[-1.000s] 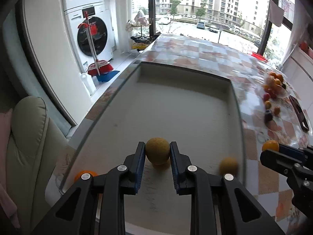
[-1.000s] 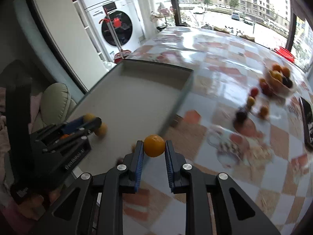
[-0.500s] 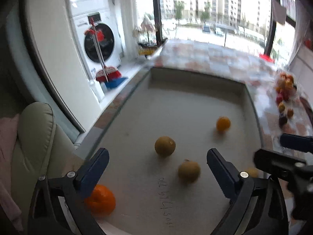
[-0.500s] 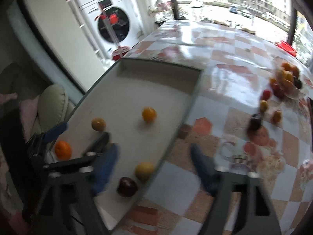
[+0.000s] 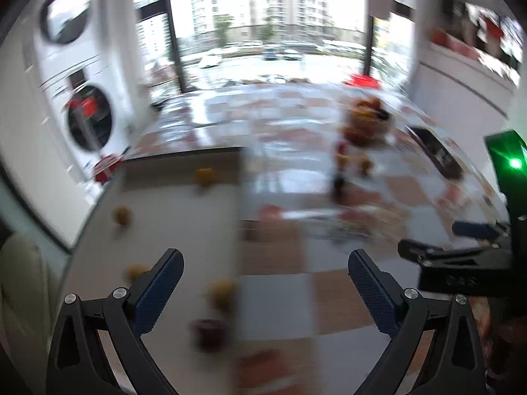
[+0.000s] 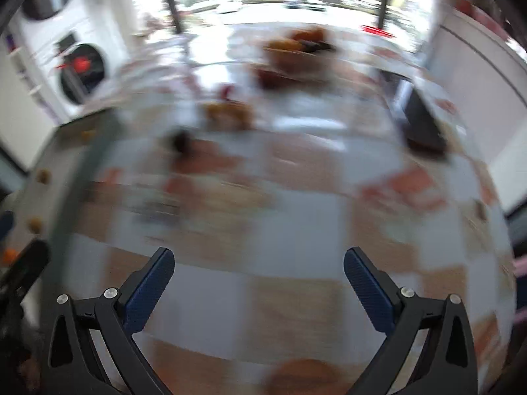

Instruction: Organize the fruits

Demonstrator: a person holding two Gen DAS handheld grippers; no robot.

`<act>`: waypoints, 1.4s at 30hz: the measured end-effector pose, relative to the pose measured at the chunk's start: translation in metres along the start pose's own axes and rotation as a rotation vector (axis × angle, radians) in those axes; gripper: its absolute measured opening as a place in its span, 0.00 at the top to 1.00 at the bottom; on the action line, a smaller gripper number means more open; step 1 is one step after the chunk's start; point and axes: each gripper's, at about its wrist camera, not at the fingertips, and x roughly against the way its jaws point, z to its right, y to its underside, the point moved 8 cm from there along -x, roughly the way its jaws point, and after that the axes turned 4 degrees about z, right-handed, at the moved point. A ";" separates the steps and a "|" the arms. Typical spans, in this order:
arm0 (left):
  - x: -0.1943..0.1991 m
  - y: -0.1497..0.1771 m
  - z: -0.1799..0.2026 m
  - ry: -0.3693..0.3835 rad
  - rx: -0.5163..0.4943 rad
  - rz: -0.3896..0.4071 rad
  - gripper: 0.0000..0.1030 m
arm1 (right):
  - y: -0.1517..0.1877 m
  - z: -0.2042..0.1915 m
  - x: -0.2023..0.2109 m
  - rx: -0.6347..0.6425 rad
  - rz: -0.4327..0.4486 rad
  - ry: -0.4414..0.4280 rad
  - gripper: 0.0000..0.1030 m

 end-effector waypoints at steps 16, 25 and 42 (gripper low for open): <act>-0.055 0.029 0.061 0.049 0.025 -0.114 0.00 | 0.027 0.074 0.005 -0.031 0.117 0.099 0.01; -0.059 0.032 0.062 0.061 0.042 -0.118 0.01 | 0.027 0.074 0.005 -0.031 0.117 0.099 0.01; -0.058 0.033 0.062 0.062 0.043 -0.118 0.01 | 0.027 0.074 0.005 -0.031 0.118 0.099 0.00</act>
